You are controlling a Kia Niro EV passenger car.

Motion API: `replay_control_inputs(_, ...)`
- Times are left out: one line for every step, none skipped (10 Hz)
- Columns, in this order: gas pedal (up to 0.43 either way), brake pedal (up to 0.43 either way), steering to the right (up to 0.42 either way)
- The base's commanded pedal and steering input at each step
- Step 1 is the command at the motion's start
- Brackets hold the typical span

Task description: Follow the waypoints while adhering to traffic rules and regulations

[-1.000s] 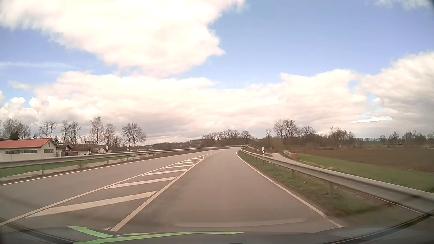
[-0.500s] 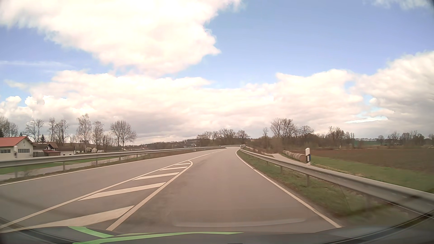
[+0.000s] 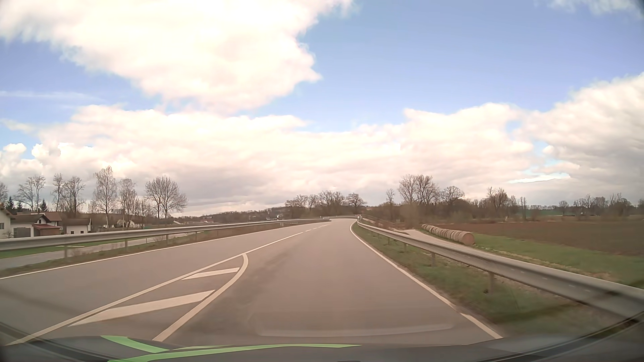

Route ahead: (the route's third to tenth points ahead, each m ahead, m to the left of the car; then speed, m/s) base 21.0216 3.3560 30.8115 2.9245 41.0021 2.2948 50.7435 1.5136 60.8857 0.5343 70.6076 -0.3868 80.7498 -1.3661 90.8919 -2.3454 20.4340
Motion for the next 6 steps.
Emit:
replay_control_inputs(0.169,0.000,0.008)
replay_control_inputs(0.169,0.000,0.008)
replay_control_inputs(0.177,0.000,0.008)
replay_control_inputs(0.177,0.000,0.008)
replay_control_inputs(0.177,0.000,0.008)
replay_control_inputs(0.189,0.000,0.008)
